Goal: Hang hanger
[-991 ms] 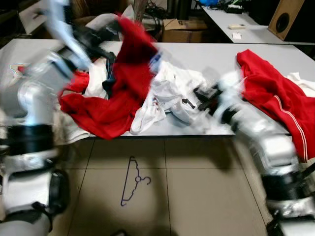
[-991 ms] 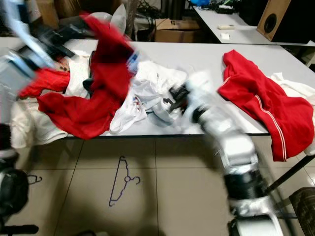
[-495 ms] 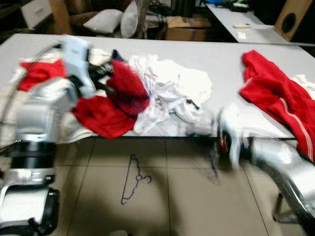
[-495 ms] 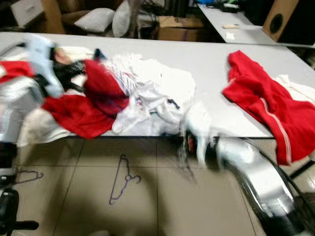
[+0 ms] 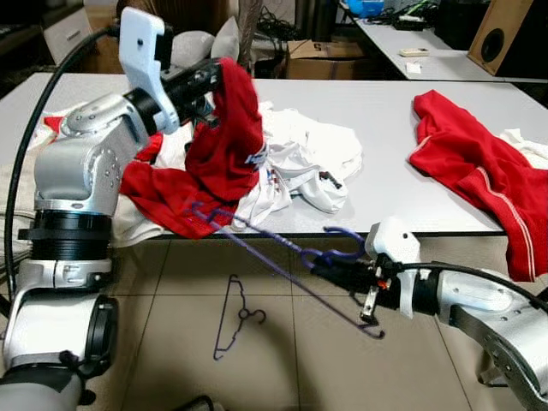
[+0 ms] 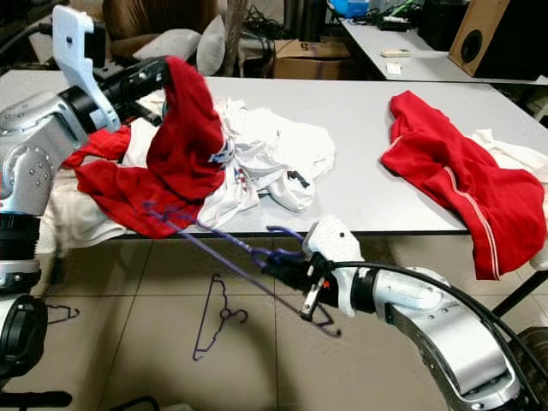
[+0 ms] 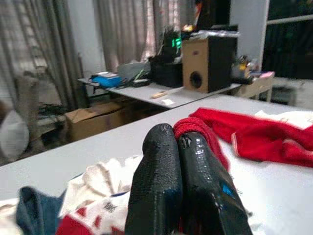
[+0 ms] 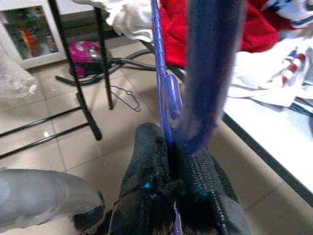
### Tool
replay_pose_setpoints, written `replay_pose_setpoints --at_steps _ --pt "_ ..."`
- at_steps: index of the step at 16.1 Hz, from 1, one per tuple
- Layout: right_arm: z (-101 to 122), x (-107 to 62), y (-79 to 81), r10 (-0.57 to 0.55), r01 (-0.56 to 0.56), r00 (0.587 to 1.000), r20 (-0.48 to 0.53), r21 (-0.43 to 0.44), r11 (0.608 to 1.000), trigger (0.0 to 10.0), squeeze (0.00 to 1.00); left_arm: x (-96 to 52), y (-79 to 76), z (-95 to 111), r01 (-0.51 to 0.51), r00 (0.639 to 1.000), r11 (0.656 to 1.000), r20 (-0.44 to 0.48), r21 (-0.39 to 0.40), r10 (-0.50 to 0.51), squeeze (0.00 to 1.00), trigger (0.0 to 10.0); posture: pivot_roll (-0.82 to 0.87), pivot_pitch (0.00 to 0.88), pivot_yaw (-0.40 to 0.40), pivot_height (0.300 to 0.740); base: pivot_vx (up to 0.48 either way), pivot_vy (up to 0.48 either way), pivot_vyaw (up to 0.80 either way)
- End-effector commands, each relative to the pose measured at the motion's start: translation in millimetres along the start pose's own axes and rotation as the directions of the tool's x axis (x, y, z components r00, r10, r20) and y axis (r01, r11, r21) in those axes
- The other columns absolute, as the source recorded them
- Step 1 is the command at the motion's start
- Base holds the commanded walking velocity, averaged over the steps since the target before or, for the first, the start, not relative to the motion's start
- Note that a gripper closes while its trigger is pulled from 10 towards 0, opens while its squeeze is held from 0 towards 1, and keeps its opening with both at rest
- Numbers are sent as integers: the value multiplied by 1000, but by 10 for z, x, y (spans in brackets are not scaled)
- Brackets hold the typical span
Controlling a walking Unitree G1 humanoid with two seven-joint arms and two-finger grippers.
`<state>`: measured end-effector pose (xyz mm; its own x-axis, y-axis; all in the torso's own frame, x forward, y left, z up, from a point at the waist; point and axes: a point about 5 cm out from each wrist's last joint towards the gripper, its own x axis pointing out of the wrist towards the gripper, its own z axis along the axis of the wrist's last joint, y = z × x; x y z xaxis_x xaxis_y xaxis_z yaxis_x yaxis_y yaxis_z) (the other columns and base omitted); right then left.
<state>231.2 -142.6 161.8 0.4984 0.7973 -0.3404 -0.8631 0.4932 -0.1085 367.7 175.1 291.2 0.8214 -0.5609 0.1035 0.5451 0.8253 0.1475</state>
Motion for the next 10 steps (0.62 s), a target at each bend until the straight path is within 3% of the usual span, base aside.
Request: replay_pose_setpoints --at_steps 1,4,6,7,8,9,10 --pt "-16 -98 -156 -183 183 983 -19 -26 983 10000 0 -17 45 -279 -91 991 995 -98 39 94 0 0 -69 0 23 740 0 0 0" --pt "1 -64 -368 -391 391 920 9 8 920 10000 0 125 -295 -350 18 997 1000 -72 16 -17 0 0 -77 0 20 740 0 0 0" --pt "38 27 -312 -343 342 939 26 26 939 10000 0 295 -504 -296 86 996 996 -26 3 -86 0 0 -74 0 12 740 0 0 0" --pt "38 59 -284 -329 328 944 29 32 944 10000 0 383 -600 -311 118 993 993 -4 1 -118 0 4510 -72 0 5 740 0 0 0" --pt "25 81 -259 -326 325 945 26 38 945 10000 0 465 -643 -378 101 995 995 -20 13 -101 0 10000 -82 0 11 740 0 0 0" --pt "-1 89 -251 -342 341 940 16 46 939 10000 0 496 -668 -445 109 993 994 -47 24 -108 1000 10000 -86 0 15 740 0 0 0" --pt "-31 84 -269 -382 380 924 6 70 922 10000 0 499 -666 -536 112 990 990 -99 84 -104 1000 10000 -91 0 20 740 0 0 0"
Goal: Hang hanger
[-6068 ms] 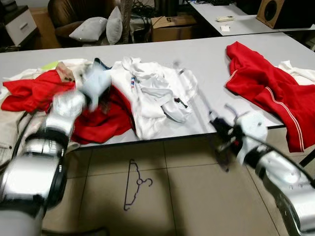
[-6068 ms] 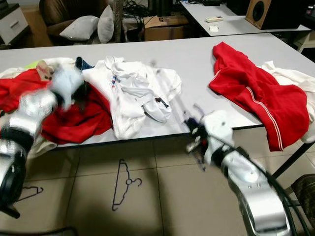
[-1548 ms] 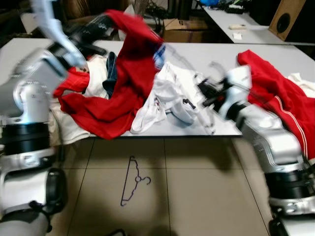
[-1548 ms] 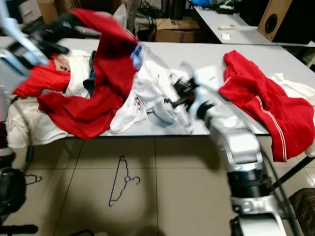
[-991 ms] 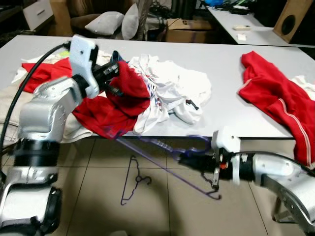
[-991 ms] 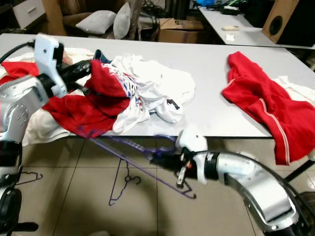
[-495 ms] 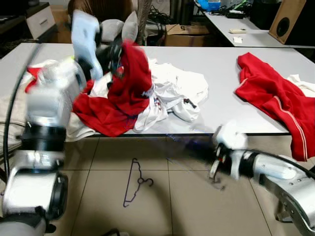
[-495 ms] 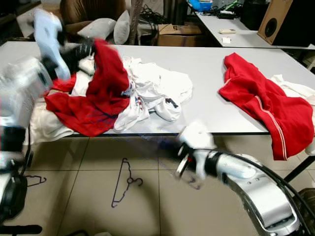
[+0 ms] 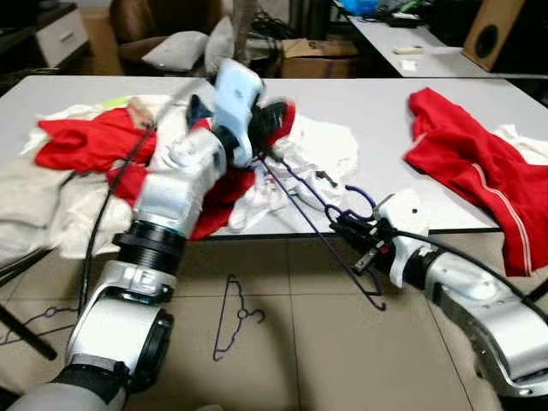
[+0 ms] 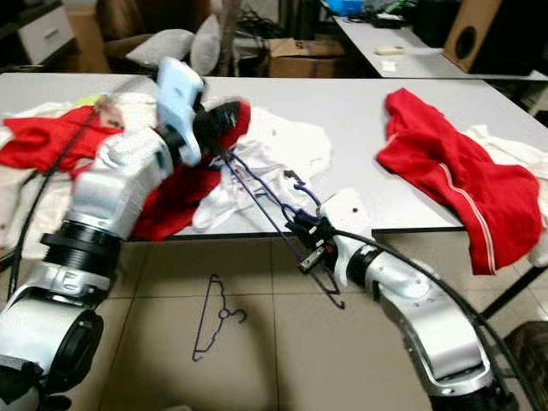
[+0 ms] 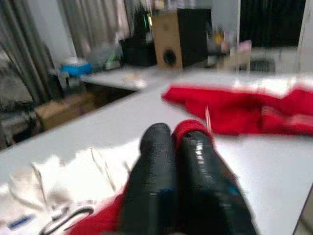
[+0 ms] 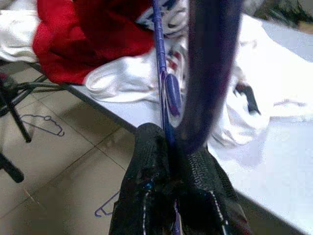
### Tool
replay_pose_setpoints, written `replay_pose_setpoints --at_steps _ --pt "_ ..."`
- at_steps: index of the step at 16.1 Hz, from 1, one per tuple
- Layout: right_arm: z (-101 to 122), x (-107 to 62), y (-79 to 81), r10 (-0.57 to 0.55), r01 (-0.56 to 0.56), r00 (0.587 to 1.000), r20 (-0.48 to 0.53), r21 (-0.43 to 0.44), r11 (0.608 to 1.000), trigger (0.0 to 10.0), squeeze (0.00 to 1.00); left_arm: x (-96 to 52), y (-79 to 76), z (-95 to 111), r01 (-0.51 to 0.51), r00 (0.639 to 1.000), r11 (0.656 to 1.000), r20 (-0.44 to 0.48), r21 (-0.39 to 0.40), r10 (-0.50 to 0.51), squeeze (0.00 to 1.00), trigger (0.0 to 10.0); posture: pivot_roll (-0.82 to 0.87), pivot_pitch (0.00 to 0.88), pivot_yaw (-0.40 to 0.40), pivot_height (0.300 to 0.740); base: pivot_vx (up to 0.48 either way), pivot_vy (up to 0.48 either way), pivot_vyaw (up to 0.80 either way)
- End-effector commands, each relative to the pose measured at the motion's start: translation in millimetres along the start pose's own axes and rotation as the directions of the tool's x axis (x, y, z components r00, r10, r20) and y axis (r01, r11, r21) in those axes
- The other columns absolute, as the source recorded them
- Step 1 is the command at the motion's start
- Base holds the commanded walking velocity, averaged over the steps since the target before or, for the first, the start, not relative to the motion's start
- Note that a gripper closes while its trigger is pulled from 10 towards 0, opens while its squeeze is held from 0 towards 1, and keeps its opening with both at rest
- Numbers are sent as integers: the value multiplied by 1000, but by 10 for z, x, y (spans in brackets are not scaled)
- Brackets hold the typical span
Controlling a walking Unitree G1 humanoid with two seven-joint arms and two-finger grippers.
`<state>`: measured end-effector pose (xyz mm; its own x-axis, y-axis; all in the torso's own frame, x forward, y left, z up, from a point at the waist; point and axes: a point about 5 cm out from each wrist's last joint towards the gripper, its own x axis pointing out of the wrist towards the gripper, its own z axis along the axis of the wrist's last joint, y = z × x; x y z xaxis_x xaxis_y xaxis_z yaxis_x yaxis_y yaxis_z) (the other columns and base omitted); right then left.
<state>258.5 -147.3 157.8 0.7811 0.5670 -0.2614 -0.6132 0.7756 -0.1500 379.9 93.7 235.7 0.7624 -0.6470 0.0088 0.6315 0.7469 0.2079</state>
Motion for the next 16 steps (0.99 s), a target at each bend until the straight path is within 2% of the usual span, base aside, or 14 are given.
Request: replay_pose_setpoints --at_steps 1,3,5,6,7,8,9,11,12,13,14,15,16 --pt "-20 -8 -102 -109 109 994 -5 44 993 10000 0 -31 53 -91 -22 998 999 -50 43 24 1000 10000 -101 0 31 740 0 0 0" --pt "-75 3 -302 -284 281 959 -2 148 948 10000 0 -125 117 -157 12 998 999 -68 33 -10 1000 10000 -107 0 41 740 0 0 0" --pt "-93 -5 -401 -347 340 938 -2 198 919 10000 0 -190 172 -226 36 994 997 -104 71 -28 1000 10000 -108 0 45 740 0 0 0" --pt "-133 -19 -445 -363 360 931 -25 198 912 10000 0 -274 233 -272 72 991 994 -121 80 -62 0 10000 -109 0 44 740 0 0 0" --pt "-145 -26 -448 -363 361 931 -30 197 911 10000 0 -326 271 -269 82 991 994 -106 69 -75 0 10000 -108 0 40 740 0 0 0" --pt "-153 -28 -445 -363 362 931 -31 203 910 10000 0 -383 296 -305 110 985 991 -139 80 -98 0 10000 -108 0 40 740 0 0 0" --pt "-160 -30 -429 -352 351 935 -32 210 913 10000 0 -445 374 -366 77 981 991 -188 111 -55 0 10000 -107 0 37 740 0 0 0" --pt "-172 -28 -413 -346 345 937 -34 215 914 10000 0 -451 385 -426 41 980 994 -200 101 -20 0 10000 -108 0 38 740 0 0 0" --pt "-178 -29 -402 -347 346 937 -36 217 913 10000 0 -431 254 -504 91 976 994 -202 58 -77 1000 10000 -118 0 46 740 0 0 0" --pt "-176 -40 -398 -348 348 937 -35 218 912 10000 0 -418 95 -526 160 972 987 -174 5 -157 1000 10000 -124 0 51 740 0 0 0" --pt "-172 -54 -396 -350 349 936 -34 219 911 10000 0 -417 19 -530 188 969 982 -161 -8 -187 1000 10000 -128 0 52 740 0 0 0" --pt "-171 -72 -395 -351 349 936 -33 220 911 10000 0 -400 16 -583 146 973 987 -190 61 -133 1000 10000 -130 0 53 740 0 0 0" --pt "-174 -93 -383 -347 345 937 -33 220 912 10000 0 -370 2 -676 112 973 985 -217 131 -82 439 10000 -140 0 57 740 0 0 0"
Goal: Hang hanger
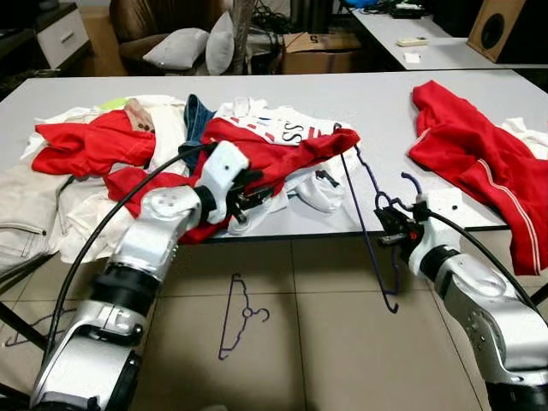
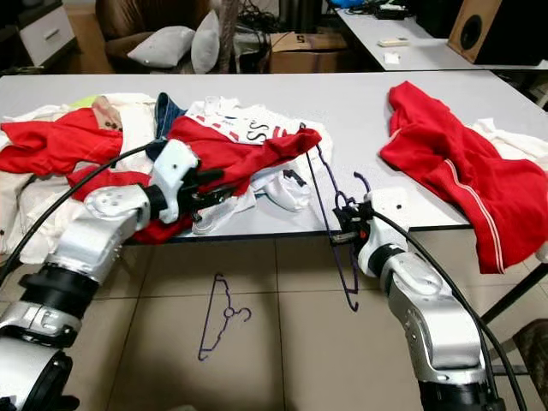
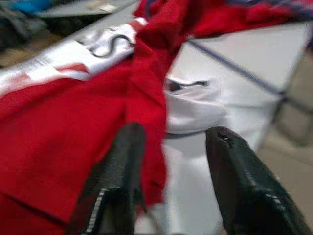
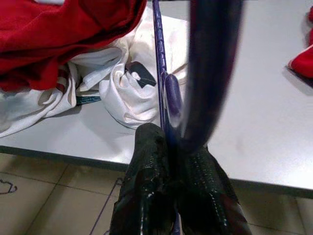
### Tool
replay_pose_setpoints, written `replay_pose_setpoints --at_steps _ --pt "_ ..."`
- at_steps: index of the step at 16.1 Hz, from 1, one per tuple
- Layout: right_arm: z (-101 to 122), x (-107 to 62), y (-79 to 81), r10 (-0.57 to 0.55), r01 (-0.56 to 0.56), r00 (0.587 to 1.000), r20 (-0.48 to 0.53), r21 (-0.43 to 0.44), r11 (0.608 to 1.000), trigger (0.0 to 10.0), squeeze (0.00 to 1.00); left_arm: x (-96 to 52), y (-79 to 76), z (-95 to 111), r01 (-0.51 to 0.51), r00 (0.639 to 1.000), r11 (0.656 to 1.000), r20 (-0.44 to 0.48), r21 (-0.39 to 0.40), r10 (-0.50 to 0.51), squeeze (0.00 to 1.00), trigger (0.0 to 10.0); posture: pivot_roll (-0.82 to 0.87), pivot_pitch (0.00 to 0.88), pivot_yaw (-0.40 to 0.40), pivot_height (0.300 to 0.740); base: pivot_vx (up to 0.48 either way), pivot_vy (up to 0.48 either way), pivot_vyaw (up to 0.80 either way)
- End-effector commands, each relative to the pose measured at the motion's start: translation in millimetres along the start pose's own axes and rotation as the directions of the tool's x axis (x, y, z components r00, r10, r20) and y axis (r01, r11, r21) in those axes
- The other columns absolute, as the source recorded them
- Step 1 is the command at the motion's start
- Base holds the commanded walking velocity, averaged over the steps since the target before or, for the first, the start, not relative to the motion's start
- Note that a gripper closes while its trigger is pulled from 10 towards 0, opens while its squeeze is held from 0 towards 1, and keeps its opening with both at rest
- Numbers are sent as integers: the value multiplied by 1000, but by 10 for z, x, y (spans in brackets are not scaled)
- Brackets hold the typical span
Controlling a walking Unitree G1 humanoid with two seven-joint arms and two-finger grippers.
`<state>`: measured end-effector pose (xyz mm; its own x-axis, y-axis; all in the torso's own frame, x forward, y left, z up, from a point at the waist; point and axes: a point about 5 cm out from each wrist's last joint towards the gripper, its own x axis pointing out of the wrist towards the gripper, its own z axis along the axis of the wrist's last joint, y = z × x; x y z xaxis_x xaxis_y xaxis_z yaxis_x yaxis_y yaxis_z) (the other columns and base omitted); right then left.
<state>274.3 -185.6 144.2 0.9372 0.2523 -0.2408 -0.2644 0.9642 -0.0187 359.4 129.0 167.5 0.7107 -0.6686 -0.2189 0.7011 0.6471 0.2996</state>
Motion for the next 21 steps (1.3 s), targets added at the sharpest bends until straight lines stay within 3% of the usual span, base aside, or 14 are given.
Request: replay_pose_setpoints --at_steps 1,4,7,8,9,12,14,18,21 --pt "40 -50 -3 3 -3 1000 16 1 1000 10000 0 41 12 -45 -49 998 996 -33 77 51 0 10000 -146 0 61 740 0 0 0" --pt "41 -111 5 5 -5 1000 16 2 1000 10000 0 55 81 -128 -184 979 970 -57 158 195 0 10000 -175 0 77 740 0 0 0" --pt "32 -192 22 11 -11 1000 15 0 1000 10000 0 59 147 -216 -229 965 958 -87 174 246 0 10000 -196 0 91 740 0 0 0" --pt "29 -203 25 13 -13 1000 14 0 1000 10000 0 66 156 -220 -233 964 957 -87 174 250 0 3804 -198 0 92 740 0 0 0" --pt "18 -232 45 28 -28 1000 10 -2 1000 10000 0 79 184 -223 -254 960 954 -80 161 269 0 0 -204 0 94 740 0 0 0" --pt "-16 -377 113 102 -102 995 -11 -50 994 10000 0 91 231 -195 -253 962 958 -68 135 264 0 0 -214 0 105 740 0 0 0" --pt "15 -549 44 117 -116 993 11 -84 990 10000 0 66 300 -94 -220 974 971 -25 98 224 0 0 -221 0 111 740 0 0 0" --pt "41 -702 -83 103 -101 994 18 -112 989 10000 0 28 368 -31 -181 983 983 13 33 181 0 0 -218 0 114 740 0 0 0" --pt "65 -764 -66 146 -142 989 19 -139 980 10000 0 40 347 -15 -142 989 990 36 -23 143 0 0 -217 0 115 740 0 0 0"
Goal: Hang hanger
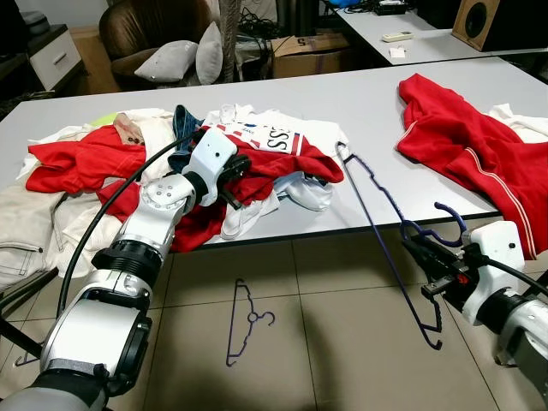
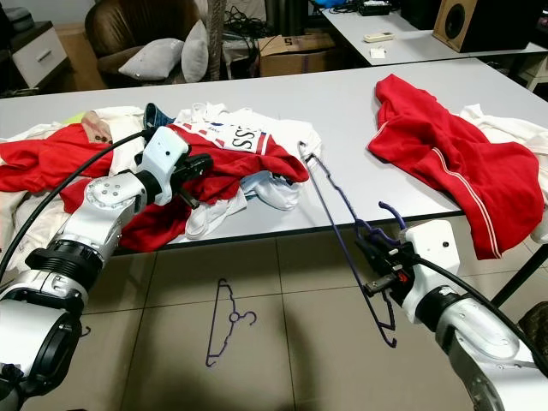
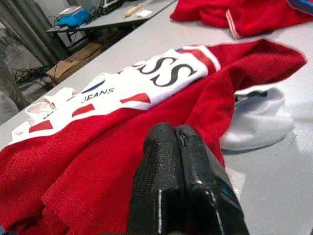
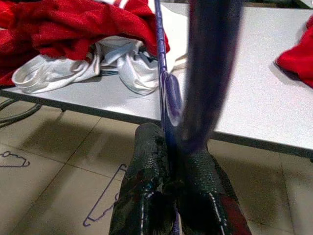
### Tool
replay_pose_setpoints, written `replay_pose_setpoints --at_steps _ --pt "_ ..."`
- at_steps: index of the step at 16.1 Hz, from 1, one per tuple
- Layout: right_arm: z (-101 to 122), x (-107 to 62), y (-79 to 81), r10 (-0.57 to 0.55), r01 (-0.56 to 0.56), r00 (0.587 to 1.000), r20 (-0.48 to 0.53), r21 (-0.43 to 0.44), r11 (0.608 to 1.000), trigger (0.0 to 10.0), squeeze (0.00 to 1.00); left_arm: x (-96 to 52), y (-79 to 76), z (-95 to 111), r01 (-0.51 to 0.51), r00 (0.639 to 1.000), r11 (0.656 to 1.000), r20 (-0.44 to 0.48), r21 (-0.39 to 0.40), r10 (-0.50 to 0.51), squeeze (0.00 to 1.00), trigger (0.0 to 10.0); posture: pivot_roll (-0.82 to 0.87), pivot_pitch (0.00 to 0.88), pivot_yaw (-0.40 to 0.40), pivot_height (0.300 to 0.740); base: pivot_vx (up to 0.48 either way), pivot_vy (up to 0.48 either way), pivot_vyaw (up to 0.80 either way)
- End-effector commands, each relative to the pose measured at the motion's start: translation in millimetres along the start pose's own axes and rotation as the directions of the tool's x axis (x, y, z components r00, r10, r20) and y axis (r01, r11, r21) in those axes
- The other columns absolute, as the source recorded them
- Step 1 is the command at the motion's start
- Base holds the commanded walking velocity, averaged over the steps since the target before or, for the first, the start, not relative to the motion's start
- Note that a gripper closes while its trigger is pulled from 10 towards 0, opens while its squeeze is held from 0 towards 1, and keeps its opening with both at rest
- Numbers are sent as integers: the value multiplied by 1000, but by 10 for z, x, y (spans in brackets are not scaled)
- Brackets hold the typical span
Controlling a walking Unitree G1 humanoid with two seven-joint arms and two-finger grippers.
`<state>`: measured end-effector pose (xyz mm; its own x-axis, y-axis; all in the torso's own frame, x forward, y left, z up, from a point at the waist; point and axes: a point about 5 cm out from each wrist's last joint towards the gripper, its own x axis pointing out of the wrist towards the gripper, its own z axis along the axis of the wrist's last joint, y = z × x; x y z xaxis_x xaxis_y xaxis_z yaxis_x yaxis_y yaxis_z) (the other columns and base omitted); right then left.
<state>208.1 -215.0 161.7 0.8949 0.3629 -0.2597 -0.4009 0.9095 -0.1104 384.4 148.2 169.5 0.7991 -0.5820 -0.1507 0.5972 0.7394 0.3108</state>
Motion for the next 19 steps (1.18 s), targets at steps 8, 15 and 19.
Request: replay_pose_setpoints --at_steps 8,15,19 --pt "-19 -29 223 60 -60 998 13 10 998 10000 0 79 -211 20 86 994 996 76 -36 -83 1000 10000 -211 0 116 740 0 0 0" --pt "40 4 247 -129 123 987 93 60 991 10000 0 83 -136 -45 -117 983 960 110 -256 149 1000 10000 -242 0 139 740 0 0 0" --pt "-80 -77 412 -225 216 974 39 158 963 10000 0 -580 -527 -234 -239 935 902 166 -360 313 0 10000 -196 0 53 740 0 0 0"
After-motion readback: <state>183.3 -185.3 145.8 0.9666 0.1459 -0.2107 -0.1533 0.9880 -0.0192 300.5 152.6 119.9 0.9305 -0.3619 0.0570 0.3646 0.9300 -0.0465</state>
